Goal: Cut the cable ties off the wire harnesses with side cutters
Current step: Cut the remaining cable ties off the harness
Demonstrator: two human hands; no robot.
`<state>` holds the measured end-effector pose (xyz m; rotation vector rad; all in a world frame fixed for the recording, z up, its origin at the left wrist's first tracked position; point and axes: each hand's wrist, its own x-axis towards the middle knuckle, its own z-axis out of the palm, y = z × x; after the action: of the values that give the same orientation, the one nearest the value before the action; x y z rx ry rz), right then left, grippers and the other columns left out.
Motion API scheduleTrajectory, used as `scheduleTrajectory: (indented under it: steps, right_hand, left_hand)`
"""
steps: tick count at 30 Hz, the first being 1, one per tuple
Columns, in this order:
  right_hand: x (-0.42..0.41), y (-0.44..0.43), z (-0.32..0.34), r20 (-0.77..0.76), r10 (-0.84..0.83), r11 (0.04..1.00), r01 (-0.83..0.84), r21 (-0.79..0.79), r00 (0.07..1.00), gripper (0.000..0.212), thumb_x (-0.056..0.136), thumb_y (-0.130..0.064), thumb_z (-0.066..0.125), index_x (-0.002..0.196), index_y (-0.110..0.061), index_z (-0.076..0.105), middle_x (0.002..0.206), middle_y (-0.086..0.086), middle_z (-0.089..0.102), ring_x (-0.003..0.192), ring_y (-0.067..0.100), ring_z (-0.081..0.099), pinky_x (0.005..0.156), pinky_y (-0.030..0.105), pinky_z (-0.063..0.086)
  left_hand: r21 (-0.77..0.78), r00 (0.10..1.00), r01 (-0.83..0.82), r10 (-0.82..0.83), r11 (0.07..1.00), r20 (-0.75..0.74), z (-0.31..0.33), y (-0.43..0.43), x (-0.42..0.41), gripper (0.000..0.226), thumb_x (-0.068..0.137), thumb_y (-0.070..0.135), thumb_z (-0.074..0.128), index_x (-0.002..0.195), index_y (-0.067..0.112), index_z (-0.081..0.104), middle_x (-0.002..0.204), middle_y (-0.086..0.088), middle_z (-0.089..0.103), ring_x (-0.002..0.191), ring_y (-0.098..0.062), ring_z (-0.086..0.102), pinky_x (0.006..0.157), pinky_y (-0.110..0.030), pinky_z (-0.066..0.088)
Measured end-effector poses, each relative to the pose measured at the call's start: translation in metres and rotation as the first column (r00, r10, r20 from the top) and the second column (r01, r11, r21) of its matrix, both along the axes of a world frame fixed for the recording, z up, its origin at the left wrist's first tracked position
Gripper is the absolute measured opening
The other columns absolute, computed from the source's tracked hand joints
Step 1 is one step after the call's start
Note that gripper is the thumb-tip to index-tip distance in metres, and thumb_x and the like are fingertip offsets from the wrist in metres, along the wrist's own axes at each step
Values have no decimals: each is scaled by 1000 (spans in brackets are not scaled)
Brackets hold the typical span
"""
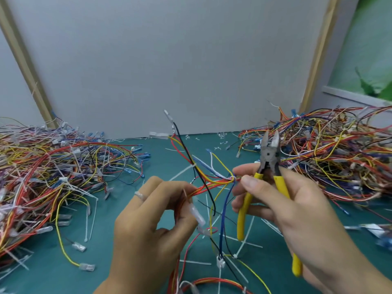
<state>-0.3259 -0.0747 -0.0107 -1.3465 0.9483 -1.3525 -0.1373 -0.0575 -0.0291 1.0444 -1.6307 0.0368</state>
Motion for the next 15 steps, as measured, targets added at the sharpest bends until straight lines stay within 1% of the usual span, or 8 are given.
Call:
scheduleTrajectory:
  steps: [2, 3, 4, 5, 7, 11, 13, 15]
  right_hand:
    - [0, -1, -1, 15, 13, 1000, -13, -2, 1000, 28, 70, -35, 79, 94, -22, 77, 82, 10, 75, 75, 29, 73, 69, 31, 61]
    - [0, -1, -2, 36, 9, 1000, -9, -5, 999, 30, 68, -35, 76, 95, -22, 76, 81, 10, 74, 75, 29, 73, 69, 32, 61]
    - [0, -2, -3, 57, -1, 1000, 2, -10, 998, 32, 66, -35, 74, 94, -21, 76, 81, 10, 74, 75, 29, 73, 70, 32, 61]
    - [-1, -2, -3, 75, -11, 1000, 13, -18, 997, 33, 65, -35, 74, 94, -21, 76, 81, 10, 74, 76, 29, 73, 71, 33, 61]
    - [-2, -3, -2, 108, -16, 999, 20, -33, 994, 34, 63, -35, 75, 94, -21, 76, 83, 9, 74, 78, 27, 73, 74, 35, 61]
    - [-1, -2, 0, 154, -7, 999, 15, -51, 988, 31, 61, -35, 76, 90, -22, 76, 80, 4, 74, 76, 18, 72, 68, 23, 57]
    - [-1, -3, 0, 155, -15, 998, 23, -53, 988, 31, 60, -34, 77, 89, -24, 76, 81, 3, 74, 76, 16, 72, 68, 21, 56]
    - [-2, -4, -1, 148, -29, 998, 37, -53, 989, 34, 58, -34, 77, 91, -24, 76, 82, 4, 75, 78, 17, 73, 69, 22, 57]
  left_hand:
    - [58, 992, 47, -53, 997, 113, 2, -2, 3, 17, 68, 27, 66, 84, 31, 71, 60, 3, 58, 69, -6, 57, 65, -16, 46]
    - [21, 985, 50, -53, 999, 164, 2, -2, 3, 19, 70, 24, 70, 87, 30, 73, 61, 1, 58, 68, -8, 56, 64, -16, 45]
    - [-42, 981, 36, -27, 998, 192, -1, -1, 1, 16, 74, 14, 72, 88, 21, 76, 64, -1, 59, 65, -9, 54, 62, -16, 44]
    - [-102, 980, 13, 7, 995, 199, -5, 1, -1, 11, 78, 9, 71, 87, 12, 77, 67, -2, 59, 62, -10, 53, 60, -16, 43]
    - [-142, 973, 14, 19, 990, 231, -9, 2, -4, 12, 82, 9, 66, 86, 6, 78, 71, -2, 62, 61, -14, 54, 59, -18, 43]
    - [-131, 964, 44, -8, 990, 266, -11, -2, 0, 17, 83, 10, 64, 91, 15, 77, 78, -2, 67, 64, -17, 61, 58, -25, 48]
    - [-114, 964, 49, -18, 992, 265, -11, -2, 0, 19, 83, 10, 63, 96, 19, 75, 79, -1, 67, 63, -17, 62, 55, -28, 48]
    - [-103, 962, 53, -22, 993, 273, -10, -3, 0, 19, 82, 9, 66, 95, 16, 78, 80, 1, 66, 62, -15, 61, 55, -27, 48]
